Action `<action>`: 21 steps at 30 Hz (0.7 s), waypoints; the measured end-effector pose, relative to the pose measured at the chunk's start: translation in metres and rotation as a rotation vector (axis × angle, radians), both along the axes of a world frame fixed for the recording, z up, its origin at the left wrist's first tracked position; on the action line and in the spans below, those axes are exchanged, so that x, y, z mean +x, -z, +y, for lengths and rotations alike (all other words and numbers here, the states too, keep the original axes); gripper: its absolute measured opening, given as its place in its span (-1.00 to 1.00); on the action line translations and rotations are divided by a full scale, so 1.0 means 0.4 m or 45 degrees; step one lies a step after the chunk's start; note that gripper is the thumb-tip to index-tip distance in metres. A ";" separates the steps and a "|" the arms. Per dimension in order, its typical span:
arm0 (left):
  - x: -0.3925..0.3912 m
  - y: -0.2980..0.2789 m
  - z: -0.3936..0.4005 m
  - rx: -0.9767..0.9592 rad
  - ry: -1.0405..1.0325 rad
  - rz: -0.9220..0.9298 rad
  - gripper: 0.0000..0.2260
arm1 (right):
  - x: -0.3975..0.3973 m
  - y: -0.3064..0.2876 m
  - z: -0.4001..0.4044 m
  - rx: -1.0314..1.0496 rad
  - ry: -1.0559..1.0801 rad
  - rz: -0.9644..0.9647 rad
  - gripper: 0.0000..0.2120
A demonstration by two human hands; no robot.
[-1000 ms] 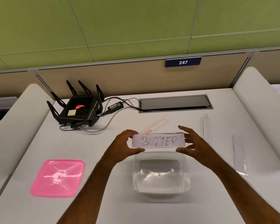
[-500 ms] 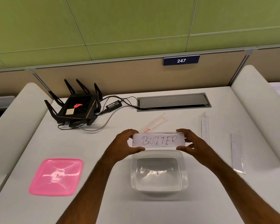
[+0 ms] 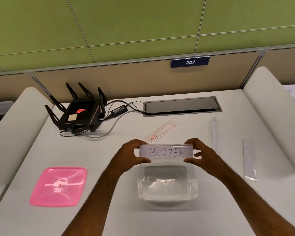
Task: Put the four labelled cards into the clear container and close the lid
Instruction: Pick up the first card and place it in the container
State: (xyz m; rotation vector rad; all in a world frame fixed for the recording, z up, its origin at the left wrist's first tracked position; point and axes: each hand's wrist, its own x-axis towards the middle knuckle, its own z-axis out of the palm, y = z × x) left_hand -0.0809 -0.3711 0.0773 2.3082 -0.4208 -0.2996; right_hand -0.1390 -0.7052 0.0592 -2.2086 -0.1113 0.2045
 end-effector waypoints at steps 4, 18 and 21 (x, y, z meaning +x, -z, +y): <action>-0.024 0.033 -0.002 0.122 0.043 -0.046 -0.52 | -0.008 0.036 0.000 -0.142 -0.065 -0.007 -0.48; -0.084 0.132 -0.009 0.298 0.081 -0.225 -0.59 | -0.046 0.103 -0.003 -0.500 -0.253 -0.174 -0.44; -0.085 0.144 -0.011 0.374 0.098 -0.232 -0.64 | -0.054 0.127 -0.005 -0.583 -0.246 -0.293 -0.50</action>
